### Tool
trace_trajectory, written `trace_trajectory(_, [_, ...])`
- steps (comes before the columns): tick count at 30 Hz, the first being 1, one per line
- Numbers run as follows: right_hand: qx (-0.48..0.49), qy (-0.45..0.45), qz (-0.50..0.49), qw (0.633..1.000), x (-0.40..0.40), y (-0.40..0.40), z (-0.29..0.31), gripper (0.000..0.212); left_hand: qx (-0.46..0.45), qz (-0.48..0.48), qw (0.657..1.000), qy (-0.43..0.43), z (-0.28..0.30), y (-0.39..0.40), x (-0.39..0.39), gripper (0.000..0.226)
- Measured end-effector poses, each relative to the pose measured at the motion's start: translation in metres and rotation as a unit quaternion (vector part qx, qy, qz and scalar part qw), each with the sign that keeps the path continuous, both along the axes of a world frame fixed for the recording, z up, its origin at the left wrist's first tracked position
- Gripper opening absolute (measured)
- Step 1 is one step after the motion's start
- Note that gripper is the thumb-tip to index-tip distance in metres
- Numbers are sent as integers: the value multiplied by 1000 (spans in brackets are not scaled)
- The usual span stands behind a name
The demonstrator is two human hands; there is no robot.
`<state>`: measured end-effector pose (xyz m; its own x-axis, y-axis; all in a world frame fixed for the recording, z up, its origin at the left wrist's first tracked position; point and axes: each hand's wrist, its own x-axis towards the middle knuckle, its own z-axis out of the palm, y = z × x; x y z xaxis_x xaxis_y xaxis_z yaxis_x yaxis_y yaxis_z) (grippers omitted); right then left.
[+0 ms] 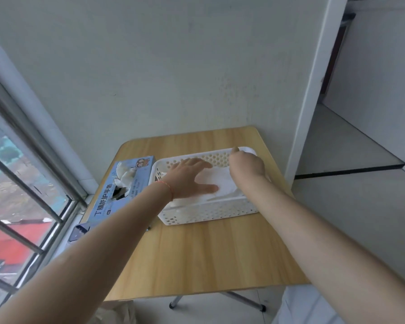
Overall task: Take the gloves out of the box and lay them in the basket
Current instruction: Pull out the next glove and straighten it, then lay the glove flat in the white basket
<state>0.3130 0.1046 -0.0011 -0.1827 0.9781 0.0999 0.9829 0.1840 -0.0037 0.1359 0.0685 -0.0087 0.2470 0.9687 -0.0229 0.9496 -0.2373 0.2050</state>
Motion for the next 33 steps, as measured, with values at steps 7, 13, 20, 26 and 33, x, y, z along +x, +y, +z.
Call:
trace_trajectory(7, [55, -48, 53, 996, -1, -6, 1, 38, -66, -8, 994, 88, -20, 1, 2, 80])
trace_trajectory(13, [108, 32, 102, 988, -25, -8, 18, 23, 70, 62, 993, -72, 4, -1, -20, 58])
trace_trajectory(20, [52, 178, 225, 957, -117, -23, 22, 10, 129, 217, 958, -134, 18, -36, -108, 49])
trace_trajectory(26, [11, 165, 259, 952, -194, -29, 13, 22, 0, 255, 958, -130, -1, -69, -168, 127])
trace_trajectory(33, [-28, 85, 229, 969, -232, -33, 4, 20, -15, 228, 956, -183, -25, -76, -183, 140])
